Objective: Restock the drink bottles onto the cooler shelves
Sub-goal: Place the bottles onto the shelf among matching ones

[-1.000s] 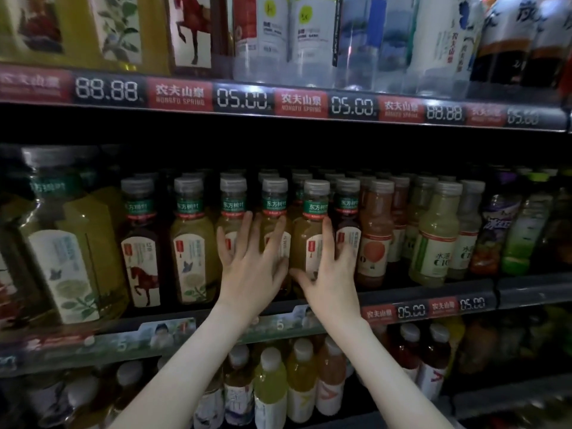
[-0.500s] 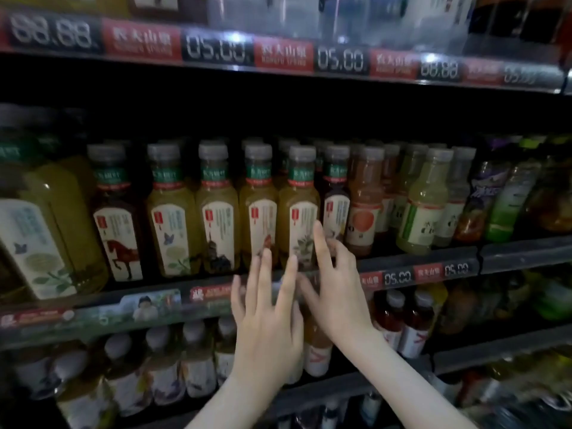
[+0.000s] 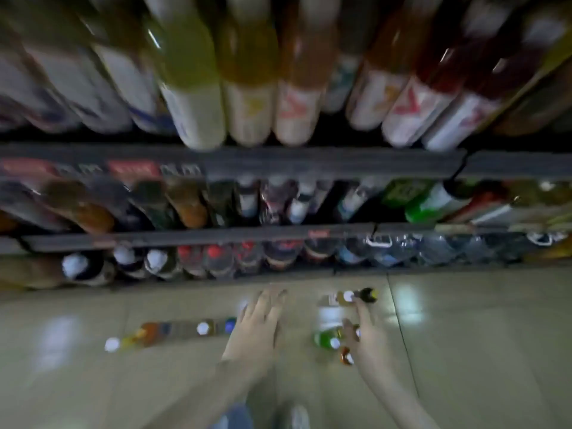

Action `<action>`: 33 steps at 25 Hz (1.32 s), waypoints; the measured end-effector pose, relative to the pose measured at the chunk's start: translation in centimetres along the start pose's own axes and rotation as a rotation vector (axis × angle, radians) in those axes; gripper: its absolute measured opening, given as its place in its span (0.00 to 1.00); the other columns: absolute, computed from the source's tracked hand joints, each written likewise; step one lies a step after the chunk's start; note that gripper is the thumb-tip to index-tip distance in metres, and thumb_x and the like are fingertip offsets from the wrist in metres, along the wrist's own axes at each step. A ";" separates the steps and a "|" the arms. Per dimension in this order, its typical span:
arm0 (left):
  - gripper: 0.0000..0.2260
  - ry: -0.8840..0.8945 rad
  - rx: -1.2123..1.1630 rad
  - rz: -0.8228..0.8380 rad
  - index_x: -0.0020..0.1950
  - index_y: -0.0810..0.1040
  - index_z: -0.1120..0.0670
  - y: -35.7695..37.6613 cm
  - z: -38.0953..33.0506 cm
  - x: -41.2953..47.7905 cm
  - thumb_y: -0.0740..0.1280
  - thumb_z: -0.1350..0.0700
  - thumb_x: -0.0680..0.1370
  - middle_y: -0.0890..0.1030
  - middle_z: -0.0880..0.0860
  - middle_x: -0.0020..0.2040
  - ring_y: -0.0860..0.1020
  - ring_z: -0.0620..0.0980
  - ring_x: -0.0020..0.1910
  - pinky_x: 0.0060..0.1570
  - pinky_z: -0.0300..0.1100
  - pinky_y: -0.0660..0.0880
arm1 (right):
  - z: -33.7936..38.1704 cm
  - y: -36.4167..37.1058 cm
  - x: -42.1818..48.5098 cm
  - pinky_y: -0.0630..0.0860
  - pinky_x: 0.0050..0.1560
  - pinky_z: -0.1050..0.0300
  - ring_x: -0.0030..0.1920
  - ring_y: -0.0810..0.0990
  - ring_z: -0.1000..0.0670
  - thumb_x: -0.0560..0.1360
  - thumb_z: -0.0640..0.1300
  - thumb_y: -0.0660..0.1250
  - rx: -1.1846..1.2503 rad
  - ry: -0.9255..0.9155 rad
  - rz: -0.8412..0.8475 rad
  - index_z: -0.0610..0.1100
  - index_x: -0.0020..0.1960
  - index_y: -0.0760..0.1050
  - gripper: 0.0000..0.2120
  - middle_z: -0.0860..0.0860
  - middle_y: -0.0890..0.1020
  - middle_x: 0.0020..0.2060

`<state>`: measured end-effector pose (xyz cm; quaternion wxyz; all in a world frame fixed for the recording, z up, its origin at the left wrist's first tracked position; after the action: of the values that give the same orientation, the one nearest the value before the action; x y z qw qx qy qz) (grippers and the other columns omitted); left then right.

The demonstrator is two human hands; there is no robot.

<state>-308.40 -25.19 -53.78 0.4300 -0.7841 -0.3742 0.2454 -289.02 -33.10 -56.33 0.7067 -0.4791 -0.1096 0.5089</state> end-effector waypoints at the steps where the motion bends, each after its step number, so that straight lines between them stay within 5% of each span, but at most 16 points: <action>1: 0.27 -0.039 -0.022 0.033 0.67 0.70 0.54 4.6 1.3 -0.4 0.57 0.55 0.67 0.76 0.57 0.63 0.76 0.55 0.55 0.47 0.44 0.78 | -5.0 3.1 0.1 0.70 0.43 0.58 0.49 0.77 0.44 0.78 0.38 0.62 -0.013 0.105 0.047 0.46 0.75 0.61 0.26 0.42 0.71 0.65; 5: 0.31 -0.227 -0.047 0.270 0.76 0.59 0.54 23.5 6.0 -3.4 0.48 0.51 0.72 0.60 0.58 0.75 0.64 0.60 0.71 0.66 0.48 0.65 | -22.6 14.8 0.9 0.67 0.59 0.54 0.65 0.70 0.39 0.77 0.38 0.64 -0.153 0.324 0.165 0.41 0.75 0.59 0.28 0.39 0.70 0.67; 8: 0.28 -0.260 -0.135 0.287 0.72 0.65 0.55 34.5 8.6 -5.4 0.51 0.51 0.72 0.68 0.61 0.70 0.72 0.63 0.63 0.56 0.54 0.74 | -29.7 23.7 3.0 0.64 0.65 0.53 0.69 0.66 0.39 0.78 0.37 0.63 -0.195 0.265 0.278 0.40 0.77 0.53 0.31 0.39 0.65 0.71; 12: 0.25 -0.334 -0.114 0.370 0.73 0.66 0.55 43.9 13.1 -6.5 0.53 0.54 0.75 0.64 0.57 0.74 0.68 0.59 0.68 0.62 0.52 0.69 | -34.9 31.3 9.2 0.68 0.60 0.48 0.65 0.69 0.38 0.78 0.39 0.64 -0.141 0.226 0.173 0.40 0.75 0.57 0.29 0.39 0.70 0.66; 17: 0.25 -0.297 -0.042 0.445 0.76 0.58 0.51 46.5 15.0 -4.1 0.55 0.56 0.78 0.57 0.52 0.76 0.60 0.54 0.72 0.67 0.47 0.63 | -34.6 32.3 11.6 0.71 0.43 0.49 0.49 0.78 0.35 0.78 0.40 0.64 -0.202 0.103 0.046 0.32 0.66 0.67 0.20 0.35 0.77 0.51; 20: 0.30 -0.243 0.030 0.531 0.78 0.51 0.48 43.2 11.5 -3.0 0.61 0.52 0.78 0.52 0.47 0.78 0.55 0.50 0.74 0.69 0.42 0.57 | -30.7 27.0 7.2 0.68 0.36 0.54 0.42 0.79 0.38 0.77 0.42 0.67 0.010 0.089 0.049 0.34 0.57 0.72 0.14 0.44 0.78 0.38; 23: 0.39 -0.111 0.083 0.694 0.78 0.44 0.48 37.4 5.1 -2.1 0.66 0.44 0.76 0.46 0.47 0.78 0.49 0.48 0.76 0.73 0.41 0.48 | -23.1 16.3 2.3 0.71 0.37 0.56 0.35 0.77 0.52 0.75 0.45 0.69 0.179 0.038 0.045 0.42 0.50 0.73 0.09 0.50 0.80 0.37; 25: 0.40 -0.055 0.017 0.710 0.77 0.51 0.49 31.3 0.2 -1.0 0.70 0.44 0.73 0.57 0.51 0.77 0.57 0.49 0.74 0.71 0.39 0.55 | -17.8 8.1 -0.6 0.69 0.34 0.64 0.31 0.72 0.56 0.73 0.43 0.70 0.327 0.024 0.013 0.45 0.44 0.72 0.06 0.54 0.77 0.31; 27: 0.32 -0.041 -0.081 0.634 0.71 0.62 0.49 23.1 -4.8 0.3 0.72 0.45 0.71 0.72 0.51 0.66 0.71 0.50 0.64 0.58 0.39 0.67 | -14.2 0.5 -3.0 0.69 0.32 0.66 0.29 0.71 0.58 0.74 0.40 0.69 0.547 0.095 -0.047 0.43 0.43 0.73 0.05 0.53 0.75 0.29; 31: 0.28 -0.089 -0.141 0.576 0.63 0.68 0.48 9.6 -12.5 1.5 0.71 0.41 0.67 0.79 0.50 0.58 0.77 0.53 0.58 0.50 0.41 0.72 | -7.8 -6.9 -5.6 0.75 0.46 0.66 0.41 0.79 0.62 0.70 0.36 0.74 0.766 0.106 0.028 0.45 0.61 0.72 0.23 0.54 0.80 0.45; 33: 0.25 -0.023 -0.210 0.552 0.60 0.72 0.47 3.5 -17.1 2.1 0.72 0.41 0.67 0.79 0.50 0.56 0.77 0.51 0.57 0.49 0.40 0.72 | -3.6 -8.6 -7.3 0.75 0.52 0.64 0.48 0.79 0.63 0.69 0.38 0.74 0.830 0.061 0.128 0.49 0.60 0.71 0.23 0.54 0.81 0.51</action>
<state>-293.72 -33.08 -48.25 0.2593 -0.8936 -0.1750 0.3220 -284.75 -41.33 -48.99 0.8097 -0.1743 0.1557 0.5383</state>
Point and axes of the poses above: each hand's wrist, its own x-axis towards the middle knuckle, its own y-axis out of the palm, z = x × y, the point moved 10 cm from there along x, towards the middle knuckle
